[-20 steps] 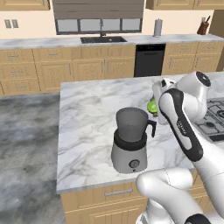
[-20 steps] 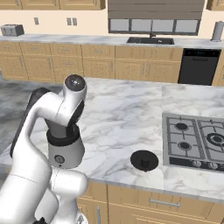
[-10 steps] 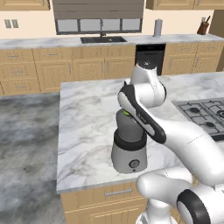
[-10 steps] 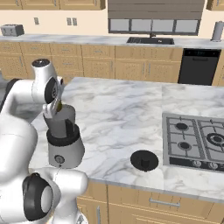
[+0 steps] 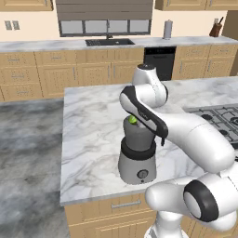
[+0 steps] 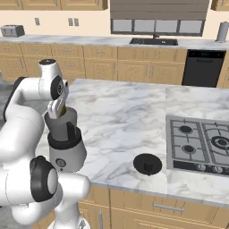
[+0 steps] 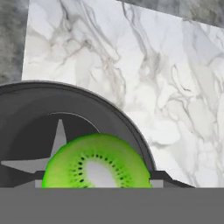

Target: Open the blender lid, put the kiwi in the blender, close the lid, and start the blender.

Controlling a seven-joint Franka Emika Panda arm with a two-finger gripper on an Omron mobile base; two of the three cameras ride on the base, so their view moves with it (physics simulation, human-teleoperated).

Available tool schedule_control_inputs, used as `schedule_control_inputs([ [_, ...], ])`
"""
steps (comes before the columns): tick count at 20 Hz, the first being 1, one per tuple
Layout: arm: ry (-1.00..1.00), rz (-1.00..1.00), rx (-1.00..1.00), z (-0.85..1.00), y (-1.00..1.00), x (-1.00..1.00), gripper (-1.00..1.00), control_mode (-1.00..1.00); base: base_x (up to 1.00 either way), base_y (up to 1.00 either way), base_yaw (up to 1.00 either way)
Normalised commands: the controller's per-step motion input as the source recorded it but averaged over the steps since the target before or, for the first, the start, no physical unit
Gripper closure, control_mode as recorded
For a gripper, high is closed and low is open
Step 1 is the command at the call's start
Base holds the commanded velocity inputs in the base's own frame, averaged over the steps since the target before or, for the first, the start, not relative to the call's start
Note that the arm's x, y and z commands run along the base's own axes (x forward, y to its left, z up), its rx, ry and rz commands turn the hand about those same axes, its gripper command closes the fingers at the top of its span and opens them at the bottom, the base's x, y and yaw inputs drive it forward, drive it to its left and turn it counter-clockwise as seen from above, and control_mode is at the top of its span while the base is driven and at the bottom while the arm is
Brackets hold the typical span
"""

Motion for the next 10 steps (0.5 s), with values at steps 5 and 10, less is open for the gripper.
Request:
schedule_control_inputs([
  [5,-0.06,0.0,0.01,-0.66,-0.09,-0.09,1.0,-1.0,0.0,0.0,0.0],
  [10,-0.2,0.0,0.03,-0.62,-0.17,-0.45,1.0,-1.0,0.0,0.0,0.0],
])
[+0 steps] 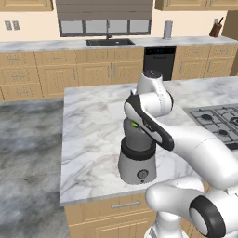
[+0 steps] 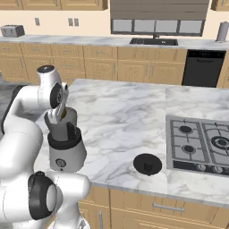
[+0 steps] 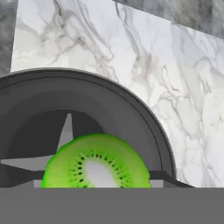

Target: Open the blender lid, put the kiwi in the blender, close the lid, and start the blender.

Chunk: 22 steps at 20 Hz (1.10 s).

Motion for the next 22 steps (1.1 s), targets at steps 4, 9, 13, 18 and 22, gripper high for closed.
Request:
schedule_control_inputs([
  [4,-0.02,0.0,0.0,-0.93,0.0,-0.06,-1.0,-1.0,0.0,0.0,0.0],
  [9,0.11,0.0,-0.03,-0.67,0.1,0.04,-1.0,-1.0,0.0,0.0,0.0],
  [13,0.08,0.0,-0.01,-0.27,0.0,-0.02,-1.0,-1.0,0.0,0.0,0.0],
  [18,-0.02,0.0,0.0,0.07,-0.02,-0.14,-1.0,-1.0,0.0,0.0,0.0],
  [22,-0.11,-0.01,0.0,0.7,-0.25,-0.15,-1.0,-1.0,0.0,0.0,0.0],
])
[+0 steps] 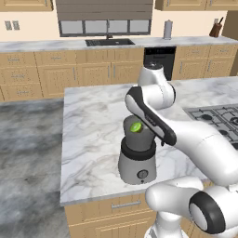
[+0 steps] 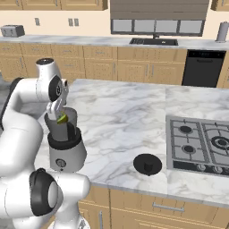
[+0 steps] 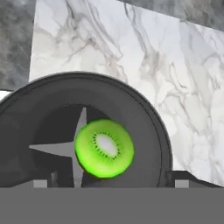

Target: Open the blender lid, put the kiwi in the blender, close the lid, and start the blender.

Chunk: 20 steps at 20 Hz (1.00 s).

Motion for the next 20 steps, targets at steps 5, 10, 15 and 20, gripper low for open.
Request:
schedule_control_inputs([
  [5,-0.09,-0.15,0.03,0.49,-0.59,-0.38,-1.0,-1.0,0.0,0.0,0.0],
  [10,-0.01,-0.44,0.1,-0.16,-0.95,-0.38,-1.0,-1.0,0.0,0.0,0.0],
  [15,0.04,-0.64,0.1,-0.35,-1.0,-0.13,-1.0,-1.0,0.0,0.0,0.0],
  [20,0.08,-0.75,0.12,-0.61,-0.97,0.0,-1.0,-1.0,0.0,0.0,0.0],
])
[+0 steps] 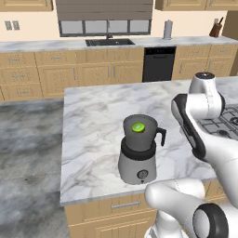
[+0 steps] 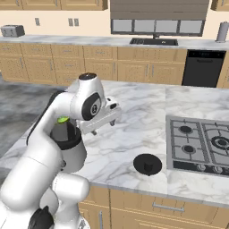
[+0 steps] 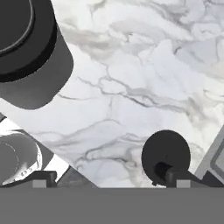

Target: Open the blender lid, put the kiwi in the blender, close the lid, and start the blender.

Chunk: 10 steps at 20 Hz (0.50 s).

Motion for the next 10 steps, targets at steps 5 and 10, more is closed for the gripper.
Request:
schedule_control_inputs([
  [5,0.13,-0.64,0.16,-0.89,-1.0,0.01,-1.0,-1.0,0.0,0.0,0.0],
  [10,0.05,-0.59,0.18,-0.66,-0.89,0.12,-1.0,-1.0,0.0,0.0,0.0],
])
